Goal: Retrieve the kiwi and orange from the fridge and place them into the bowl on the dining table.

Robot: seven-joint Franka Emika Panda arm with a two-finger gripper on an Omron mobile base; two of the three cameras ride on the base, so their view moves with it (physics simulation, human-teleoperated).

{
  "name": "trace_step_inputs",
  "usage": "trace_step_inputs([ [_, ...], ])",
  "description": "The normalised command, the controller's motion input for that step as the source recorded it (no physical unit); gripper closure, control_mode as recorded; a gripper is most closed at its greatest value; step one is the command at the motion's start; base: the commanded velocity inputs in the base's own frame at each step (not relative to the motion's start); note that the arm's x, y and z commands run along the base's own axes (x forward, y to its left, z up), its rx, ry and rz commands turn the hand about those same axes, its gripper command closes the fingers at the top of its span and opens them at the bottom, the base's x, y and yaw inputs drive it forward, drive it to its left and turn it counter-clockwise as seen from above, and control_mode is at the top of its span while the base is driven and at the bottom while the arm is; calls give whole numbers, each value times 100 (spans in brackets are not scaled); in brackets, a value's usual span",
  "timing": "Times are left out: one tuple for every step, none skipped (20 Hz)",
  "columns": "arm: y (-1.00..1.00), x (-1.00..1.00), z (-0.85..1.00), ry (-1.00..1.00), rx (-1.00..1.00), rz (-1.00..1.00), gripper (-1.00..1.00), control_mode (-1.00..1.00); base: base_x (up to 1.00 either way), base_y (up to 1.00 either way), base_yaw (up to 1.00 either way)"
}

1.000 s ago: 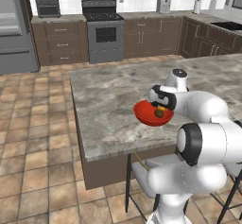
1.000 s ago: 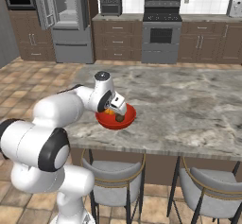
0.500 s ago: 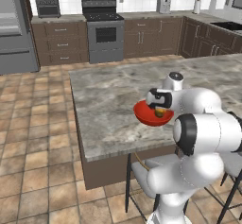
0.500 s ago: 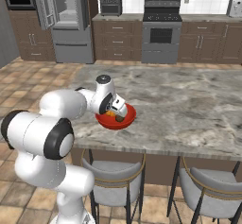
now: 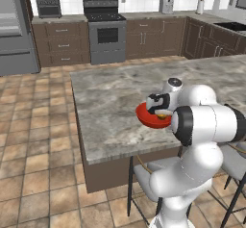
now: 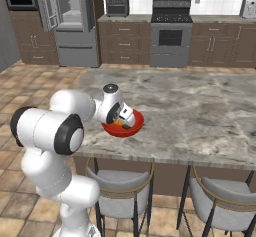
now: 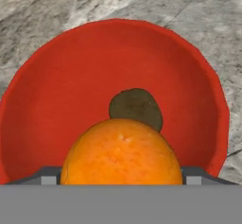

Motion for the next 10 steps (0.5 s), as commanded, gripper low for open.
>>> trace_step_inputs([
  [2, 25, -17, 0, 0, -2, 100, -100, 0, 0, 0],
  [1, 24, -13, 0, 0, -2, 100, -100, 0, 0, 0],
  [1, 22, -9, 0, 0, -3, 100, -100, 0, 0, 0],
  [3, 20, -8, 0, 0, -3, -100, -100, 0, 0, 0],
  [4, 20, -7, 0, 0, -3, -100, -100, 0, 0, 0],
  [4, 19, -7, 0, 0, -3, -100, -100, 0, 0, 0],
  [2, 18, -4, 0, 0, -3, -100, -100, 0, 0, 0],
  [3, 16, -3, 0, 0, -3, -100, -100, 0, 0, 0],
  [2, 16, -2, 0, 0, -3, -100, -100, 0, 0, 0],
  [3, 18, 0, 0, 0, -3, -100, -100, 0, 0, 0],
])
